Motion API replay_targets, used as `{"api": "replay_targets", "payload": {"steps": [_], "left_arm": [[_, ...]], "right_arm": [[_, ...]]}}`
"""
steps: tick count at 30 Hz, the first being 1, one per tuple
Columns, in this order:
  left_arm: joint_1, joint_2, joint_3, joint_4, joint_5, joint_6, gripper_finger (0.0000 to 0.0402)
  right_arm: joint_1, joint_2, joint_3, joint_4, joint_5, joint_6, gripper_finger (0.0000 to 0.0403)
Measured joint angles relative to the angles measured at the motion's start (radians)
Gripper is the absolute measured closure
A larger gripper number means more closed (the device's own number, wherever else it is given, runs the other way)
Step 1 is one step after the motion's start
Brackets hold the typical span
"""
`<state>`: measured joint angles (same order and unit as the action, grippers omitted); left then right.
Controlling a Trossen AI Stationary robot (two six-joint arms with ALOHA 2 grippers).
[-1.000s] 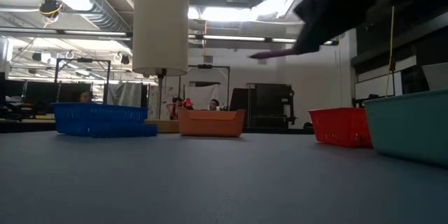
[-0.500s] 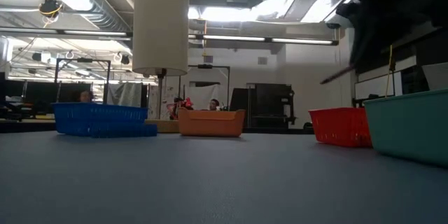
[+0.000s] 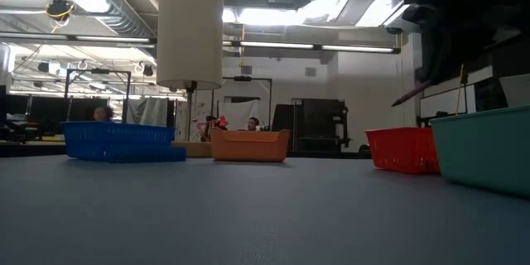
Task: Sort crayons
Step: Put the violet crayon into the red bin
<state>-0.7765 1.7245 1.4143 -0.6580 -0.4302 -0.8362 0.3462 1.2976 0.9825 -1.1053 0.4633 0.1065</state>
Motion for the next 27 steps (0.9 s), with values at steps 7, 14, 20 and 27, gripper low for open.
{"api": "replay_targets", "payload": {"steps": [7,14,20,27], "left_arm": [[-0.078,0.0,-0.058,-0.029,0.05,-0.22,0.0302],[-0.15,0.0,-0.173,-0.031,0.139,-0.473,0.0302],[-0.193,0.0,-0.245,-0.028,0.281,-0.595,0.0302],[-0.229,0.0,-0.304,-0.015,0.292,-0.598,0.0302]], "right_arm": [[0.0,0.0,0.0,-0.002,0.0,-0.001,0.0368],[0.0,0.0,0.0,-0.002,0.0,-0.001,0.0364],[0.0,0.0,0.0,-0.002,0.0,0.0,0.0308],[0.0,0.0,0.0,-0.001,-0.002,0.0,0.025]]}}
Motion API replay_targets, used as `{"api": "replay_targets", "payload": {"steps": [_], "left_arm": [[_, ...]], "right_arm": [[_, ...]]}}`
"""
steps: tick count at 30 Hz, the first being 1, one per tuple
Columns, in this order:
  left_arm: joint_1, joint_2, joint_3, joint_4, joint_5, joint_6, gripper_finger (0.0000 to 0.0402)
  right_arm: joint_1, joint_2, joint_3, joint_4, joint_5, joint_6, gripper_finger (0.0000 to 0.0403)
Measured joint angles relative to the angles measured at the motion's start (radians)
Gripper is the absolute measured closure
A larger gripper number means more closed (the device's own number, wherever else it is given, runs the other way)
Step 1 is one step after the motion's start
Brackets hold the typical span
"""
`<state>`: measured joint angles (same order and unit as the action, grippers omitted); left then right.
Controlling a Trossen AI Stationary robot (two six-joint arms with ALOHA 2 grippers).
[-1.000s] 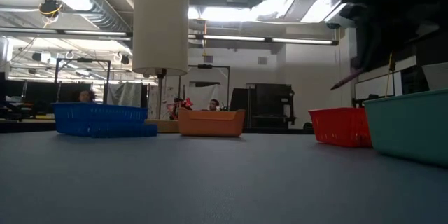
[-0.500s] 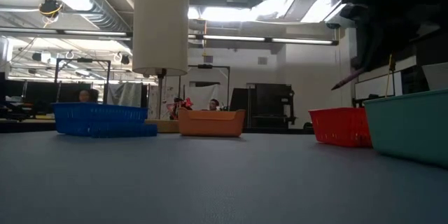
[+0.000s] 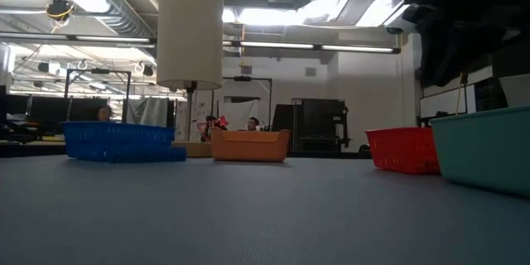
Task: Sort crayons
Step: Put the violet crayon into the red bin
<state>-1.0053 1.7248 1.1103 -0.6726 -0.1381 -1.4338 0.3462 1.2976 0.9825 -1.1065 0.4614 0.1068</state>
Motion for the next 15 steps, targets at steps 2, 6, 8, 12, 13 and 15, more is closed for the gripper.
{"api": "replay_targets", "payload": {"steps": [2,6,8,12,13,15], "left_arm": [[-0.007,0.006,-0.007,0.016,-0.004,0.001,0.0302],[-0.022,0.046,-0.008,0.049,-0.005,0.058,0.0302],[-0.024,0.066,-0.008,0.083,-0.005,0.102,0.0302],[-0.021,0.1,-0.008,0.097,-0.019,0.126,0.0302],[-0.019,0.105,-0.008,0.097,-0.033,0.114,0.0302],[-0.018,0.111,-0.008,0.097,-0.066,0.103,0.0302]], "right_arm": [[0.0,0.0,0.0,0.0,-0.006,0.0,0.0243],[0.0,0.0,0.0,0.001,-0.009,0.0,0.0237],[0.0,0.0,0.0,0.006,-0.008,0.0,0.0237],[0.0,0.0,0.0,0.007,-0.009,0.001,0.0237],[0.0,0.0,0.0,0.008,-0.009,0.001,0.0237],[0.0,0.0,0.0,0.008,-0.009,0.001,0.0237]]}}
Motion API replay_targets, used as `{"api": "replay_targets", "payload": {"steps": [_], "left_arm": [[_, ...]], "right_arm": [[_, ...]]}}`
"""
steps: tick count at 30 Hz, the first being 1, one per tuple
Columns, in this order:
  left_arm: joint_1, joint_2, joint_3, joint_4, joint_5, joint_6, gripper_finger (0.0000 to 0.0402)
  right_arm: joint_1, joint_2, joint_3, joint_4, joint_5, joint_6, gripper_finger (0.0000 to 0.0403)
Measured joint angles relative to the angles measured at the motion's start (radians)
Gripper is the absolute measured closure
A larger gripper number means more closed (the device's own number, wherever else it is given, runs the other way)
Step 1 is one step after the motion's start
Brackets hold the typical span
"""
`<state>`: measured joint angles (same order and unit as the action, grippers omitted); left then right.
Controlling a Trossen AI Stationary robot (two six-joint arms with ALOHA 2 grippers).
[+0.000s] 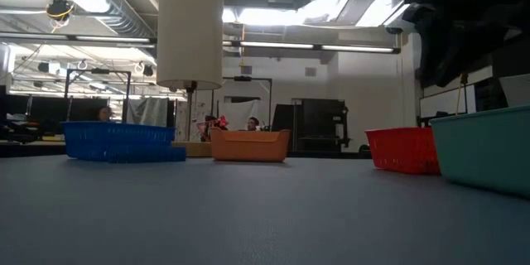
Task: Sort crayons
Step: Put the violet crayon into the red bin
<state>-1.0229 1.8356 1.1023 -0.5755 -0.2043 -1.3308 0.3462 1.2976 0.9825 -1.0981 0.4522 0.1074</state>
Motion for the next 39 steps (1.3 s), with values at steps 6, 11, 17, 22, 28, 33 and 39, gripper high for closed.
{"api": "replay_targets", "payload": {"steps": [6,11,17,22,28,33,39], "left_arm": [[0.0,0.0,0.0,0.0,-0.085,0.0,0.0302],[0.0,0.006,0.0,0.009,-0.091,0.0,0.0302],[-0.001,0.054,0.002,0.05,-0.079,0.047,0.0302],[-0.002,0.076,0.004,0.048,-0.075,0.051,0.0302],[-0.002,0.076,0.003,0.044,-0.081,0.051,0.0321],[-0.001,0.077,0.002,0.035,-0.086,0.051,0.0353],[0.0,0.078,0.001,0.041,-0.095,0.051,0.0379]], "right_arm": [[0.0,0.0,0.0,0.001,0.0,0.0,0.0237],[0.0,0.0,0.0,0.003,-0.03,0.001,0.0237],[0.0,0.0,0.0,0.005,-0.079,0.025,0.0237],[0.0,0.0,0.0,0.006,-0.079,0.051,0.0237],[0.0,0.0,0.0,0.008,-0.079,0.052,0.0237],[0.0,0.0,0.0,0.009,-0.079,0.053,0.0237],[0.0,0.0,0.0,0.017,-0.079,0.053,0.0237]]}}
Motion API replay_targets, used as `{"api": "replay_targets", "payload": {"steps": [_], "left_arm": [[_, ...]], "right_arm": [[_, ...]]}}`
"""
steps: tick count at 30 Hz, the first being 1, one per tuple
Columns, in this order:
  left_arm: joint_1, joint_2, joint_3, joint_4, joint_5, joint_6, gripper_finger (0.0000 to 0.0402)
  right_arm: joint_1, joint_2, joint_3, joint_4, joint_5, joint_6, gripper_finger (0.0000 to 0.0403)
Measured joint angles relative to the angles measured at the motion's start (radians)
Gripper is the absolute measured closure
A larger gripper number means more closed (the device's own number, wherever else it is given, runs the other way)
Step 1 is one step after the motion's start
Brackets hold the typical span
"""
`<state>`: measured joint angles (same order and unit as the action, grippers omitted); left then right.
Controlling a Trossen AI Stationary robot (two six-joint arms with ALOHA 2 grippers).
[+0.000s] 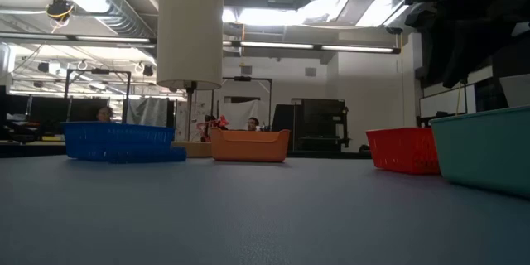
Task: Sort crayons
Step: Put the violet crayon into the red bin
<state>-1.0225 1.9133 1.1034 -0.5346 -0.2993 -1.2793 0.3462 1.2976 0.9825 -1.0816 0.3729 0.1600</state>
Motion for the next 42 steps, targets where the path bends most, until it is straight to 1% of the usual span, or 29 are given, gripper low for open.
{"api": "replay_targets", "payload": {"steps": [4,11,17,20,22,25,29,32,35,38,40,42], "left_arm": [[0.001,-0.01,-0.001,0.0,0.001,0.0,0.0388],[0.015,-0.038,-0.003,0.001,0.011,0.008,0.039],[0.073,-0.073,-0.005,0.009,0.006,0.011,0.0391],[0.117,-0.088,-0.005,0.02,0.0,0.069,0.0391],[0.158,-0.091,-0.005,0.039,-0.023,0.15,0.0391],[0.231,-0.092,-0.005,0.091,-0.095,0.333,0.0391],[0.35,-0.093,-0.004,0.206,-0.198,0.65,0.0391],[0.451,-0.093,-0.003,0.359,-0.248,0.921,0.0391],[0.554,-0.093,-0.003,0.563,-0.226,1.19,0.0391],[0.653,-0.093,-0.003,0.787,-0.152,1.407,0.0391],[0.718,-0.091,-0.002,0.943,-0.092,1.484,0.0391],[0.782,-0.079,-0.001,1.106,-0.013,1.505,0.0391]], "right_arm": [[0.0,0.0,0.0,0.011,0.0,0.0,0.0237],[0.0,0.0,0.0,0.011,0.0,0.0,0.0237],[0.0,0.0,0.0,0.01,0.0,-0.001,0.0237],[0.0,0.0,0.0,0.008,0.0,-0.001,0.0237],[0.0,0.0,0.0,0.007,0.0,-0.001,0.0237],[0.0,0.0,0.0,0.006,0.0,-0.001,0.0237],[0.0,0.0,0.0,-0.017,0.001,-0.001,0.0237],[0.0,-0.006,0.006,-0.061,0.001,0.002,0.0237],[0.0,-0.016,0.053,-0.152,0.002,0.041,0.0237],[0.0,-0.025,0.127,-0.247,0.026,0.073,0.0237],[0.0,-0.032,0.18,-0.283,0.043,0.072,0.0237],[0.0,-0.045,0.228,-0.316,0.058,0.07,0.0237]]}}
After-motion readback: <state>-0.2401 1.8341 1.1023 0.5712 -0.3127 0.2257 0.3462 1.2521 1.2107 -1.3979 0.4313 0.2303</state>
